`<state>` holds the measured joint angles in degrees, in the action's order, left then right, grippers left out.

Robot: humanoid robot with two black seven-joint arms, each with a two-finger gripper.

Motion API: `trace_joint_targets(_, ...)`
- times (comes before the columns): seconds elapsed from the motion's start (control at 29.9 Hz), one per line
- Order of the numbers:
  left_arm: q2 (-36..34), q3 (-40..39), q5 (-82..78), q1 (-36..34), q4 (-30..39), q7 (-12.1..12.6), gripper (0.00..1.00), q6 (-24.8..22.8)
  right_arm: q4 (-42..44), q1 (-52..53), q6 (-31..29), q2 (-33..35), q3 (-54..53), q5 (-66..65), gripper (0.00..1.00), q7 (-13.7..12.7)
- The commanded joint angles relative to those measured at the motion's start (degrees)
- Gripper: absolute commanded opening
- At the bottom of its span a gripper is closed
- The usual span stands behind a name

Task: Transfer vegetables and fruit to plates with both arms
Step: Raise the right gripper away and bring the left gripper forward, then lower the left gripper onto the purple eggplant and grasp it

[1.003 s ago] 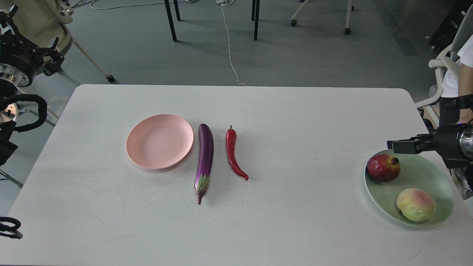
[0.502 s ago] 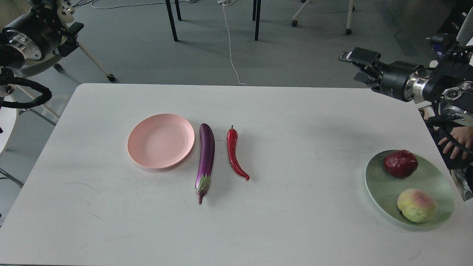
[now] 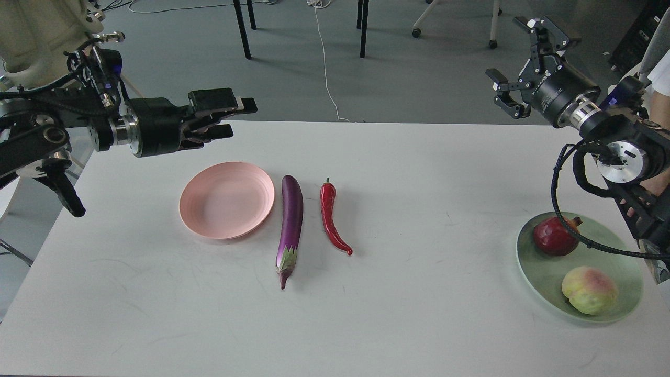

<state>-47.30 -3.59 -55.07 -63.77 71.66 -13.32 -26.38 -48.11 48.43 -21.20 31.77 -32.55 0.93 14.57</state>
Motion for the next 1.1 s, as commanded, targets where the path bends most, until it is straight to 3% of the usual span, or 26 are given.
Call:
trace_joint_targets(0.0, 1.8, 2.1, -19.2, 1.6, 0.7, -0.1, 0.98, 1.2, 0.1, -7.0, -6.3, 0.0, -5.7, 3.9, 0.98, 1.3)
trace_joint_targets(0.27, 8.2, 2.2, -38.5, 7.9, 0.4, 0.8, 0.98, 4.4, -0.2, -19.3, -6.8, 0.7, -16.0, 4.3, 0.98, 1.5)
trace_joint_targets(0.5, 12.0, 2.2, -38.9, 10.2, 1.0, 6.6, 0.98, 6.0, -0.3, -20.5, -6.8, 1.5, -16.4, 4.3, 0.98, 1.6)
trace_joint_targets(1.07, 18.4, 1.9, -38.4, 10.5, -0.1, 7.9, 0.97, 6.0, -0.1, -20.5, -6.8, 1.7, -16.2, 4.2, 0.98, 1.3)
